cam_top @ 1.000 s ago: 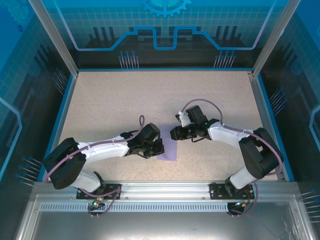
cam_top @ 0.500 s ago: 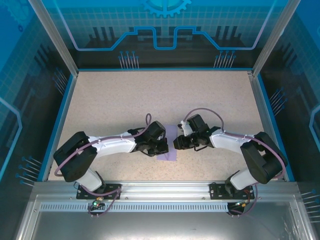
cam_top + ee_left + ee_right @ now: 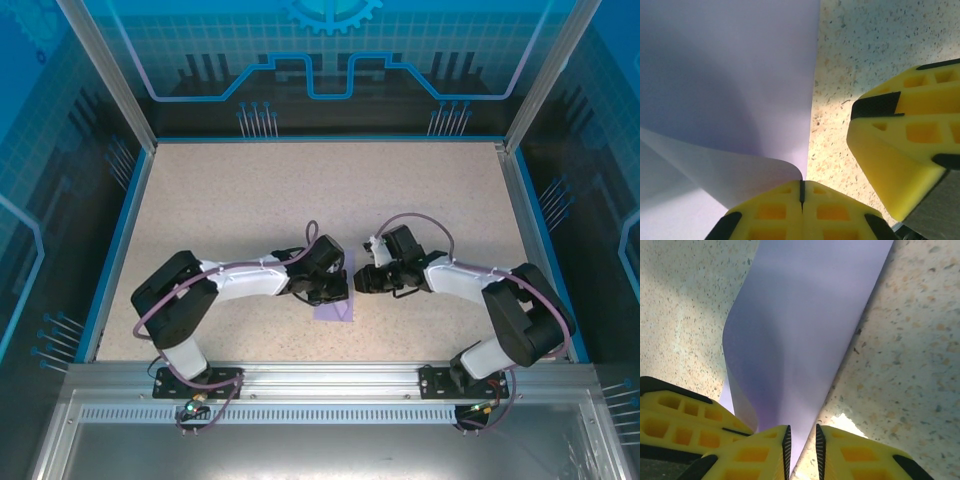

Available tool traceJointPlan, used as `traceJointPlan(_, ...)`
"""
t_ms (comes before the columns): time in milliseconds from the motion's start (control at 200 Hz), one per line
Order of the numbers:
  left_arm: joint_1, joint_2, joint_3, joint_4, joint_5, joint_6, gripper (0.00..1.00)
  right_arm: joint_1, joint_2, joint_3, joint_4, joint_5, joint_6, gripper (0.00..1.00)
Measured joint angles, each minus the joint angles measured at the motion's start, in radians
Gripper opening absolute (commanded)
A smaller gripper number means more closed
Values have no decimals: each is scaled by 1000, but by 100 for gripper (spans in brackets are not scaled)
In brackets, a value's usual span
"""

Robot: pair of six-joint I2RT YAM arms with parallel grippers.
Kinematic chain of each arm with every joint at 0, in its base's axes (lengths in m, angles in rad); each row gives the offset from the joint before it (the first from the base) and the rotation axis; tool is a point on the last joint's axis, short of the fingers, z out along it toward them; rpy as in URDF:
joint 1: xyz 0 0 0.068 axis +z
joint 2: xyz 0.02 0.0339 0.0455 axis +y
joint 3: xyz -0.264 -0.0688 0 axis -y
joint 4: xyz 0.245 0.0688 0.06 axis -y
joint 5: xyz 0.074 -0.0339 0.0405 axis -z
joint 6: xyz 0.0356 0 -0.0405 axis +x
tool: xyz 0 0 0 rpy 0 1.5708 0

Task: Fold a paper plane with a square sheet of paper (pick it up from the middle)
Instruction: Fold the triangle a second time at the center of the table.

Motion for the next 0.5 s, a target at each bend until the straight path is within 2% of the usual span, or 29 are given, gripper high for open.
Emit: traceJointPlan(500, 18, 60, 53, 9, -5, 15, 3, -35, 62, 56, 15, -32, -18, 22)
